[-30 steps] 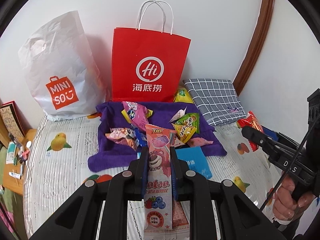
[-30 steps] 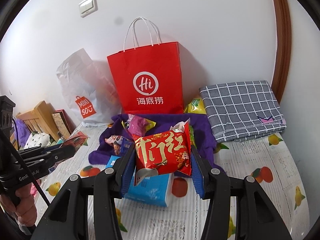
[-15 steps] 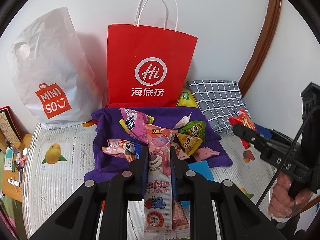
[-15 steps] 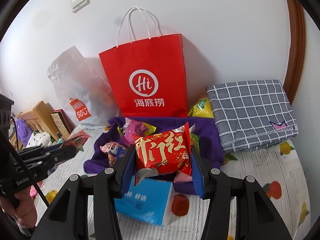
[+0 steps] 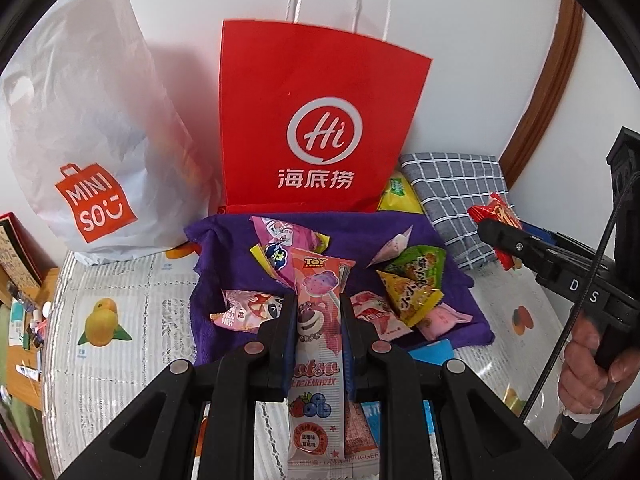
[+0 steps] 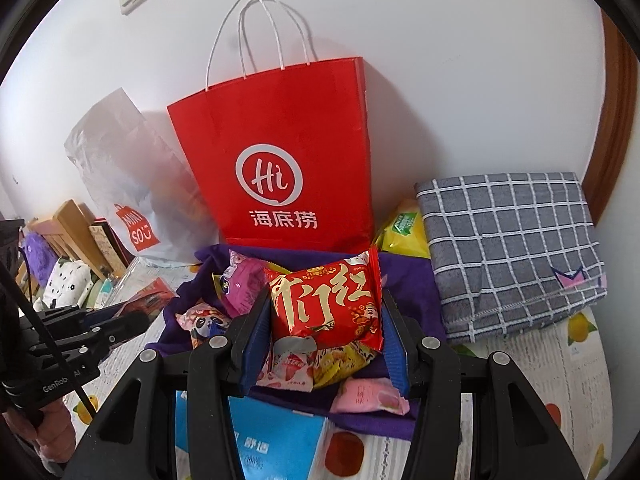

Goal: Organize snacks
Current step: 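Carry the red packet and pink lollipop with both tools over the purple towel, then open the right tool to drop the red packet while the left tool releases the lollipop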

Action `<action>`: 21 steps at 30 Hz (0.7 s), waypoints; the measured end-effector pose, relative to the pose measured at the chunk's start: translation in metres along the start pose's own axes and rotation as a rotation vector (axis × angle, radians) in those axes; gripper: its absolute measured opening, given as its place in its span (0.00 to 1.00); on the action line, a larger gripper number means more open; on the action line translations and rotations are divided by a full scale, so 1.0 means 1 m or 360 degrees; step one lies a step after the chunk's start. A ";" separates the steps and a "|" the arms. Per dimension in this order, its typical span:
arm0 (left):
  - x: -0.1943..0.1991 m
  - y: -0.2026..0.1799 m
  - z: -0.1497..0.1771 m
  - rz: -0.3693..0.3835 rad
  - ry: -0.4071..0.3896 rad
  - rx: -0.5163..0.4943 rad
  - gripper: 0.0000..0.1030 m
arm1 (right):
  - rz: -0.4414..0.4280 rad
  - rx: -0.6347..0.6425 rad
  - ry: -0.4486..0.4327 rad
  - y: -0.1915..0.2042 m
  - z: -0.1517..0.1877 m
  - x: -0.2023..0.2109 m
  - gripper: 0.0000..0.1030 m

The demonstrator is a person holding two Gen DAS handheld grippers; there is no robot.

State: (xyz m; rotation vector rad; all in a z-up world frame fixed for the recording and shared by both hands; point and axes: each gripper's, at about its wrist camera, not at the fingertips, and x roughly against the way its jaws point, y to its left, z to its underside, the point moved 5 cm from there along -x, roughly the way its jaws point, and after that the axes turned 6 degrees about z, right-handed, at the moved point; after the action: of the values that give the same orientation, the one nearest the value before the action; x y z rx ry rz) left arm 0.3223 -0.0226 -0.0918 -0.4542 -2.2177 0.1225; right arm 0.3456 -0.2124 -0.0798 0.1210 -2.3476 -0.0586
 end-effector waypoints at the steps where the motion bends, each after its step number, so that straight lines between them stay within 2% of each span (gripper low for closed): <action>1: -0.003 0.001 0.000 0.0000 0.0006 0.0006 0.18 | -0.0001 0.0007 0.0008 0.000 0.000 -0.004 0.49; 15: -0.046 0.015 -0.009 -0.0014 0.0087 0.0021 0.18 | -0.0016 0.0043 0.0086 -0.004 0.003 -0.045 0.49; 21: -0.067 0.015 -0.011 0.0036 0.0132 0.0054 0.18 | -0.0022 0.0063 0.0144 -0.004 0.009 -0.064 0.49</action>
State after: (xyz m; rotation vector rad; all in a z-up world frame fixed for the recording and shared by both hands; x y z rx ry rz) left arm 0.3733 -0.0340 -0.1379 -0.4576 -2.1267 0.1504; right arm 0.3843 -0.2099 -0.1312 0.1564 -2.2581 -0.0129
